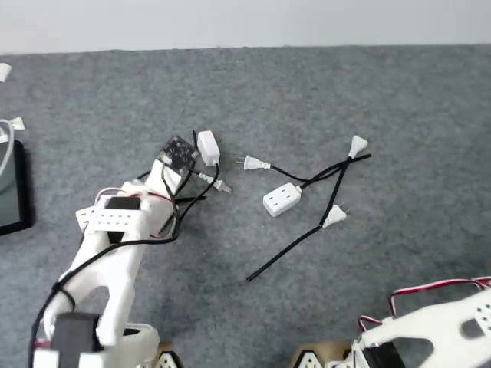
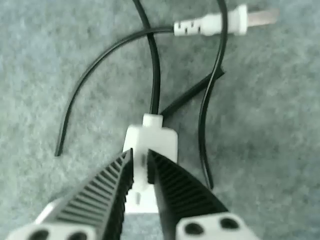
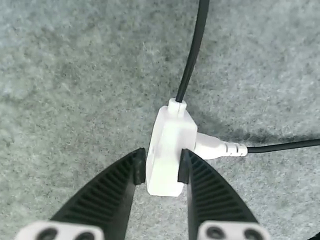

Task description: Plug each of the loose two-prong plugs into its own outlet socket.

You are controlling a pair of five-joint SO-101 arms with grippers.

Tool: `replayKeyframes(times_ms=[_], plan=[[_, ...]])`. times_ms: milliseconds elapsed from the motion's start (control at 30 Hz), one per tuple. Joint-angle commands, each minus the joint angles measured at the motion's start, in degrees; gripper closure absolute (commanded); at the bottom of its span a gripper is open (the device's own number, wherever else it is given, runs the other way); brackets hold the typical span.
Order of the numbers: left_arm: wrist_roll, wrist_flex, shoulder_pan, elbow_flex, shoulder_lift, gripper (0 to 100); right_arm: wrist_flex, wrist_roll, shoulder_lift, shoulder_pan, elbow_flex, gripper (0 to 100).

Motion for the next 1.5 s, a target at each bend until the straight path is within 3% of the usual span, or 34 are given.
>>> replayKeyframes(times_ms=[0, 233, 467, 800, 1033, 1233, 1467], plan=[[-0.5, 1.2, 0.1, -0.7, 0.6, 98, -0.4, 0.7, 0.4, 0.2, -0.6, 88.3], [-0.6, 3.0, -2.5, -2.6, 0.9, 96, -0.2, 0.8, 0.4, 0.4, -0.6, 88.3], [-0.7, 3.4, -6.0, -3.4, 0.8, 74, -0.5, 0.8, 2.6, 0.0, -0.8, 88.3], [-0.7, 3.6, -5.8, -5.8, 0.4, 74, -0.7, 3.0, 5.5, -0.2, -1.0, 88.4], [-4.5, 9.1, -5.7, -6.3, 1.0, 75, -0.7, 3.1, 5.1, -0.2, -1.0, 88.3], [-4.4, 4.2, -5.7, -5.1, 4.6, 91, -0.2, 3.2, 5.6, -0.2, -1.0, 88.3], [-4.4, 10.9, -4.3, -11.1, 9.6, 94, -0.1, 3.2, 5.3, 0.1, -1.0, 88.3]])
